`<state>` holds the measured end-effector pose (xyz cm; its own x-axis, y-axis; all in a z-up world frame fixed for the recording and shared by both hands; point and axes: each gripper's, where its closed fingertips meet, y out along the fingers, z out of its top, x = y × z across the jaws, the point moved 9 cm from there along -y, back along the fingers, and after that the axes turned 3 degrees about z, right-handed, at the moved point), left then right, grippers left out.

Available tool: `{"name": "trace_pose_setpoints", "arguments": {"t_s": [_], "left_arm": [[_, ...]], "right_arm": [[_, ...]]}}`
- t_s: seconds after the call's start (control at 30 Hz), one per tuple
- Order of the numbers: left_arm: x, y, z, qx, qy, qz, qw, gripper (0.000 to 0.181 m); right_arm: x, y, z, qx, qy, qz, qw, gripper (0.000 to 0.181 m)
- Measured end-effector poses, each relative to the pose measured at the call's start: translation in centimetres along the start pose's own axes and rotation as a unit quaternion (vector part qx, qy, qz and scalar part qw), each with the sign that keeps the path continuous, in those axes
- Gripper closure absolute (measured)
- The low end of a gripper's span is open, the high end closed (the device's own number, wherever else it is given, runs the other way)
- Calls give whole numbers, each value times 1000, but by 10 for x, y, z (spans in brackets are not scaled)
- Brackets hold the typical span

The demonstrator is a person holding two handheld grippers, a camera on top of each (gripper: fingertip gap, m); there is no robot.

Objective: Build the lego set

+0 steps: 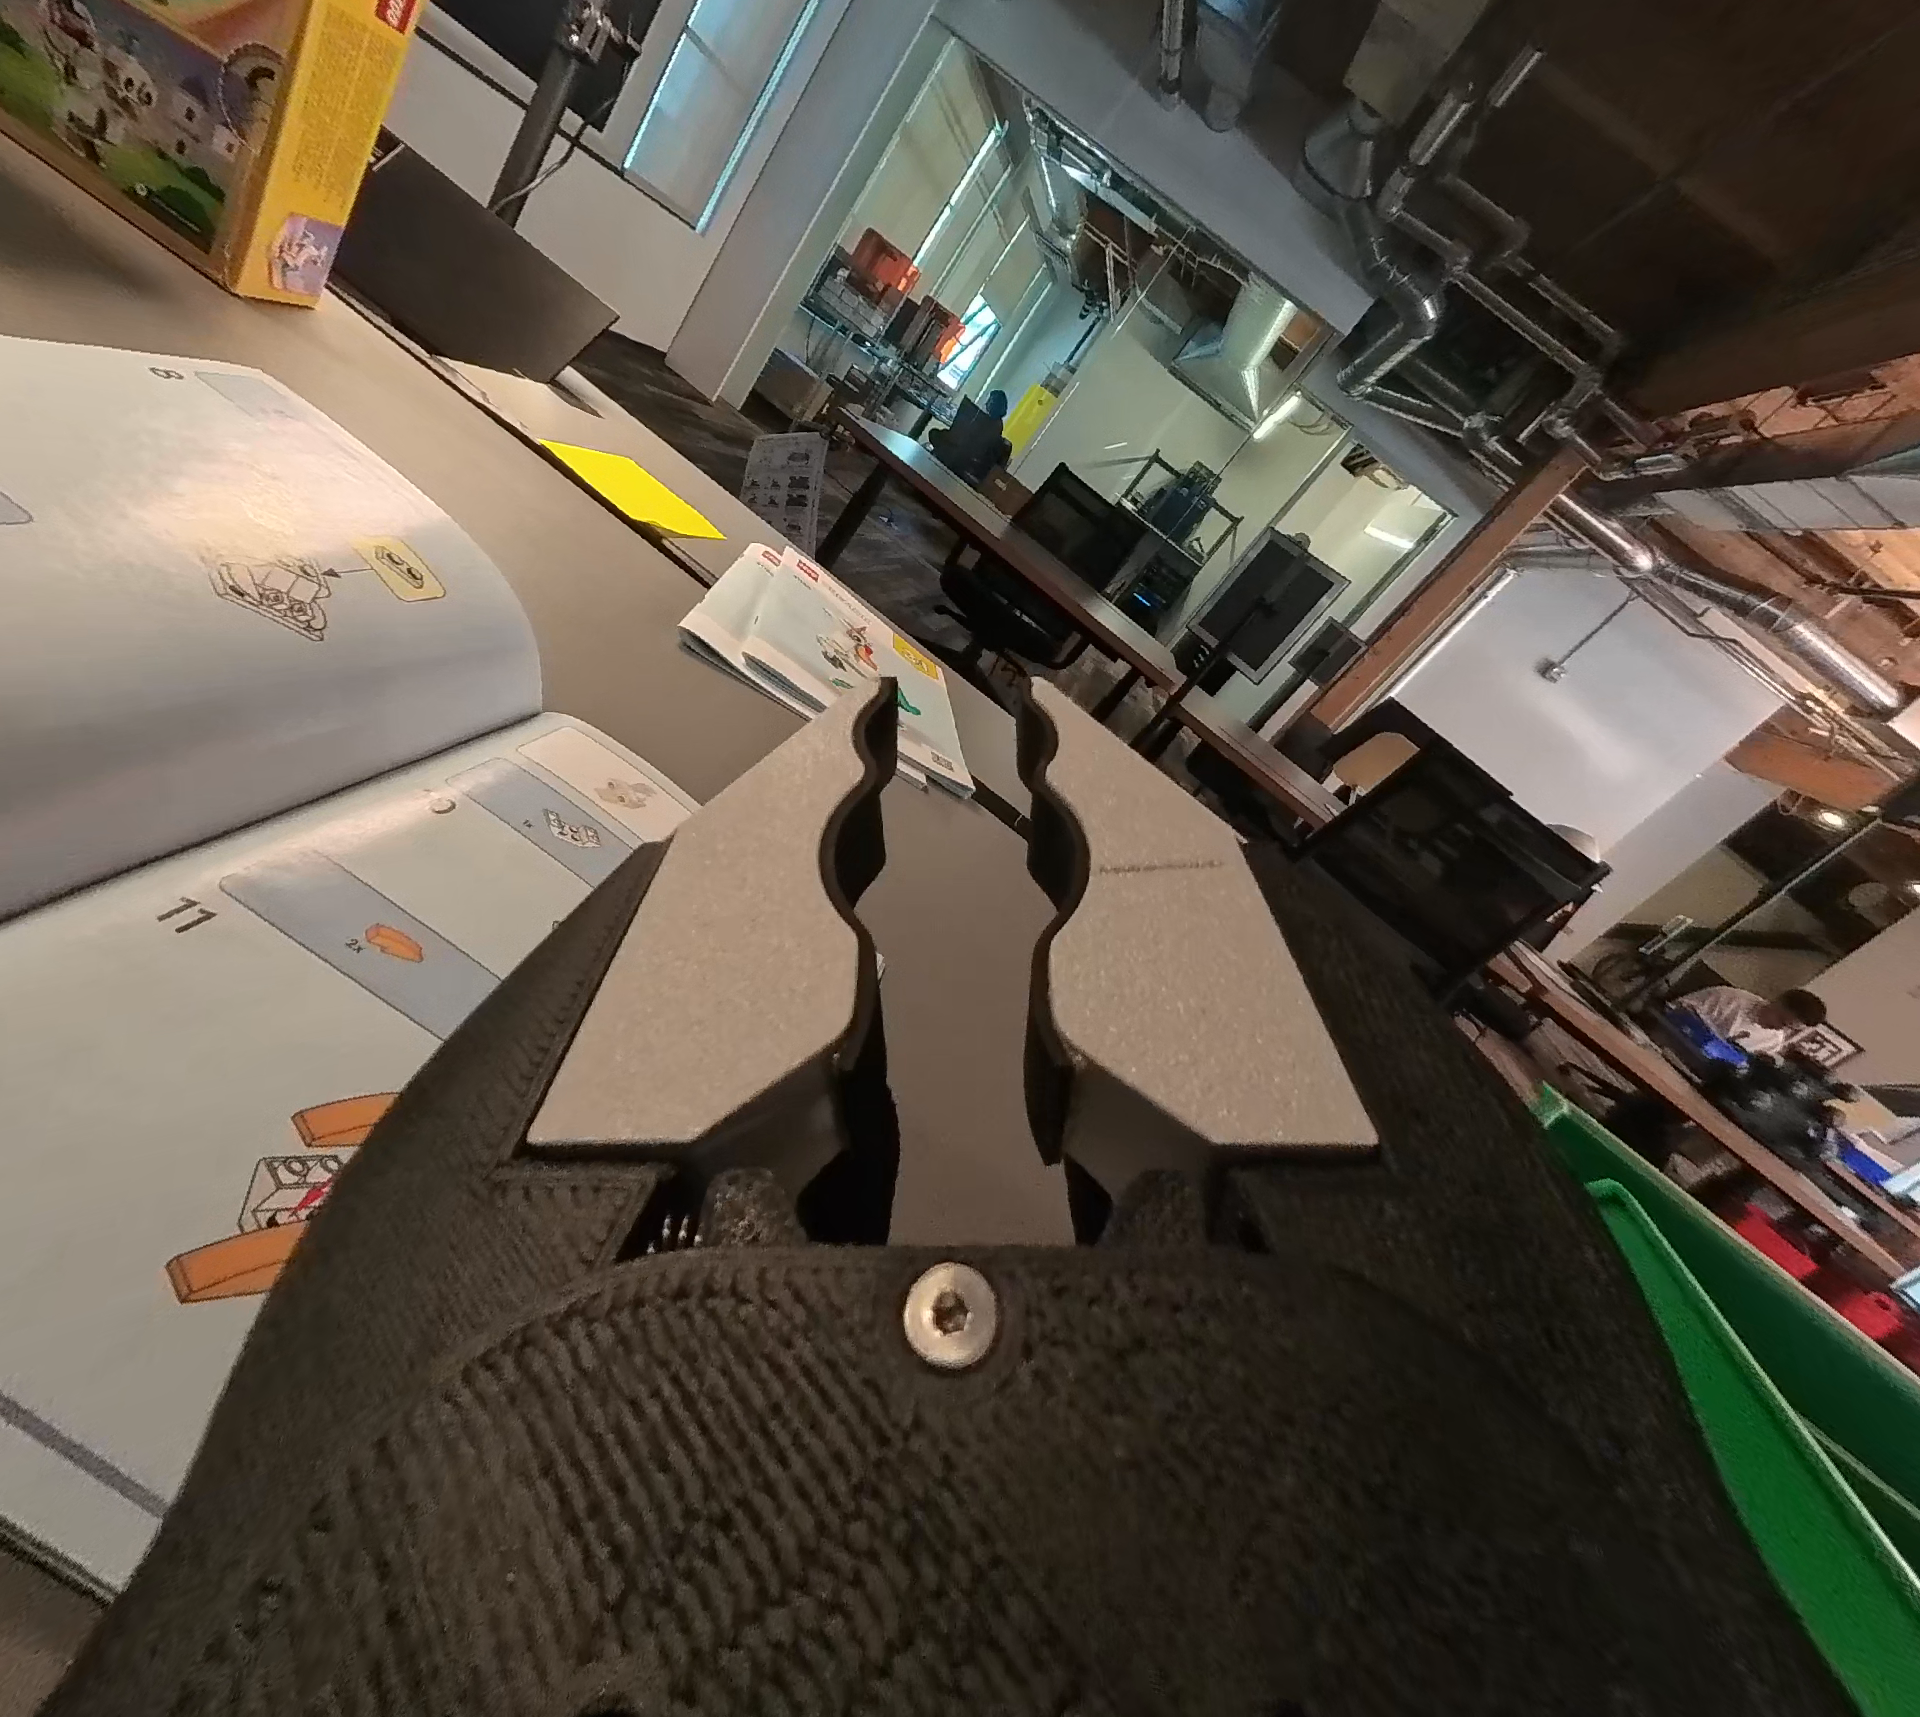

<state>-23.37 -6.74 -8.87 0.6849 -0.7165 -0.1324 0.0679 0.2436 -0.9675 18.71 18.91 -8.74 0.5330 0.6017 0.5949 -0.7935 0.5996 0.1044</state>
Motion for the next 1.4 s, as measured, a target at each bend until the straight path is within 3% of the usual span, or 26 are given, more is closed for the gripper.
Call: {"name": "trace_pose_setpoints", "arguments": {"t_s": [0.1,0.2,0.33,0.43,0.73,1.03,1.2,1.4], "left_arm": [[-14,-3,-1,16,-11,64,998,124],[-29,-11,-2,37,-43,135,989,127],[-29,-22,-7,41,-58,103,992,130],[-15,-29,-14,26,-28,33,999,124],[18,-29,-37,-89,7,-57,994,95],[23,-15,-31,-69,28,-88,993,91],[3,-11,-23,-50,5,6,999,105],[12,-23,-22,-2,-5,-111,994,89]], "right_arm": [[0,0,0,-1,-1,0,1000,160],[-1,0,0,0,-2,2,1000,160],[-1,1,0,-1,-3,3,1000,160],[-1,1,0,-1,-2,4,1000,160],[-2,1,0,1,-5,9,1000,160],[-3,1,1,3,-4,12,1000,160],[-3,1,1,3,-5,13,1000,160],[-3,1,1,4,-5,16,1000,160]]}}
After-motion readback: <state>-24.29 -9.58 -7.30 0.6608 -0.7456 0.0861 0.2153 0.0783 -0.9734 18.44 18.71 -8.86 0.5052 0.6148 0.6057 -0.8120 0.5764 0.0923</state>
